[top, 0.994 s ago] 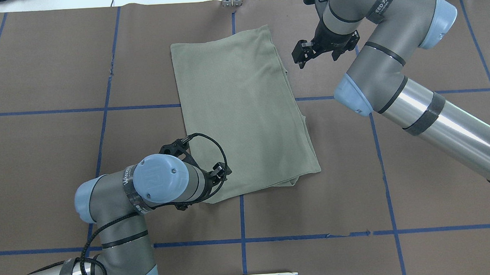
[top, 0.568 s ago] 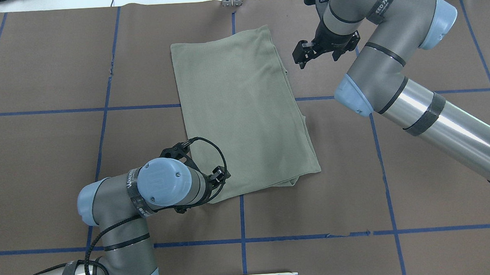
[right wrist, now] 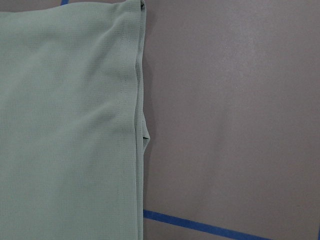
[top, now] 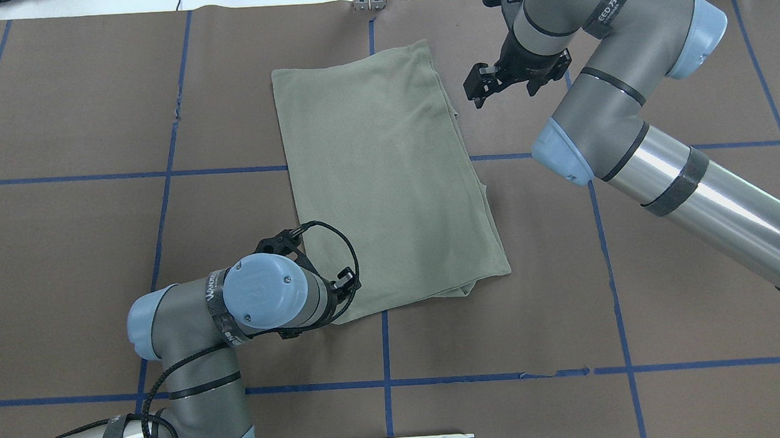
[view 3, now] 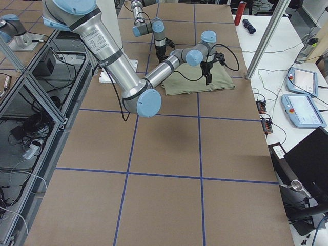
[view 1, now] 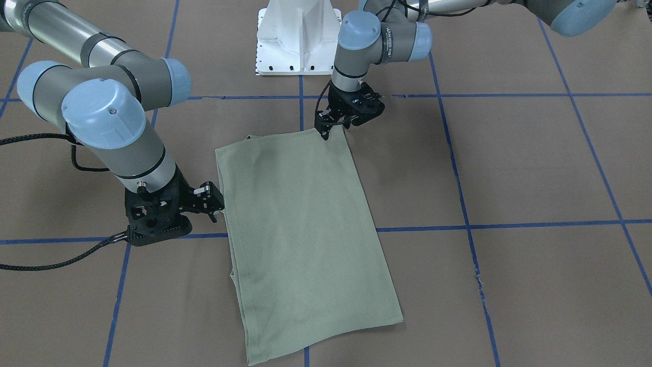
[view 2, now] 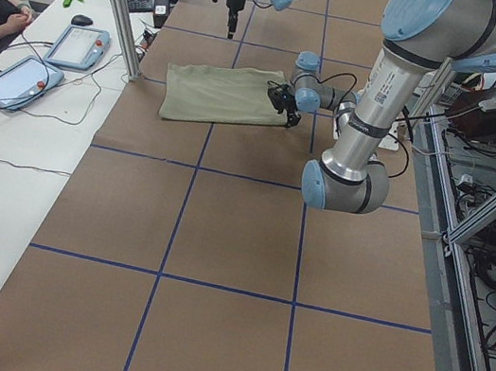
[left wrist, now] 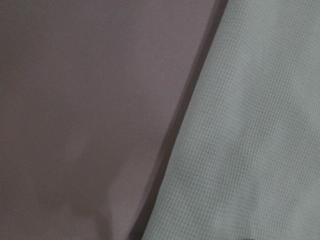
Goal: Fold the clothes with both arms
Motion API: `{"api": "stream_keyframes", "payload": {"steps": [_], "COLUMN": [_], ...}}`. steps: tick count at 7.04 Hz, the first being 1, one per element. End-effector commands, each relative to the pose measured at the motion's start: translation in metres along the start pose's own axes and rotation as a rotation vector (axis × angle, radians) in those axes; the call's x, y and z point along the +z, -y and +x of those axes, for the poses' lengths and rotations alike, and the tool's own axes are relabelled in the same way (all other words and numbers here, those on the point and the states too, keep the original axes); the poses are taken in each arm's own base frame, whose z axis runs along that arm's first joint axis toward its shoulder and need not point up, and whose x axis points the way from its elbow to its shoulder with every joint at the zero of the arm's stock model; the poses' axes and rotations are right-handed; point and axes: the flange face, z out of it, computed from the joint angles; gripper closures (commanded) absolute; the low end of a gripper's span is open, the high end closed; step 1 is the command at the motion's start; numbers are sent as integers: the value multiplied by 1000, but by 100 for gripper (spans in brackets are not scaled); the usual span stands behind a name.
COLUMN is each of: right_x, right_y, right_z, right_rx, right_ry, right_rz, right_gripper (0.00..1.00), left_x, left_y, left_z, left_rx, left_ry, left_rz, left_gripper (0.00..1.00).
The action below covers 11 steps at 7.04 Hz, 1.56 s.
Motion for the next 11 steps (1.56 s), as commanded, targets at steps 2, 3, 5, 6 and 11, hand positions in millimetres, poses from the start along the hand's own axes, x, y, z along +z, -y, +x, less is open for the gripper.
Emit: {"api": "stream_keyframes", "payload": {"steps": [2,3,5,6,11], "right_x": [1,1,3,6,47], "right_y": [0,0,-1,-5,-161], "right_z": [1,1,3,3,-92], "right_rx": [4,4,6,28,357], "right_ry": [3,3,1,2,149], "right_rz": [2,2,0,-7,-117], "right_gripper": [0,0,0,0,0], "left_x": [-3,-7,-14,-22,-58], "left_y": [-1,-2,-2,-2,-31], "left_z": [2,2,3,2,-2], "left_rx": [2,3,4,14,115], "left_ry": [-5,-12,-26,-39,-35], "left_rz": [-2,-4,5,0,-29], "left_gripper": [79,95,100,100,100]}}
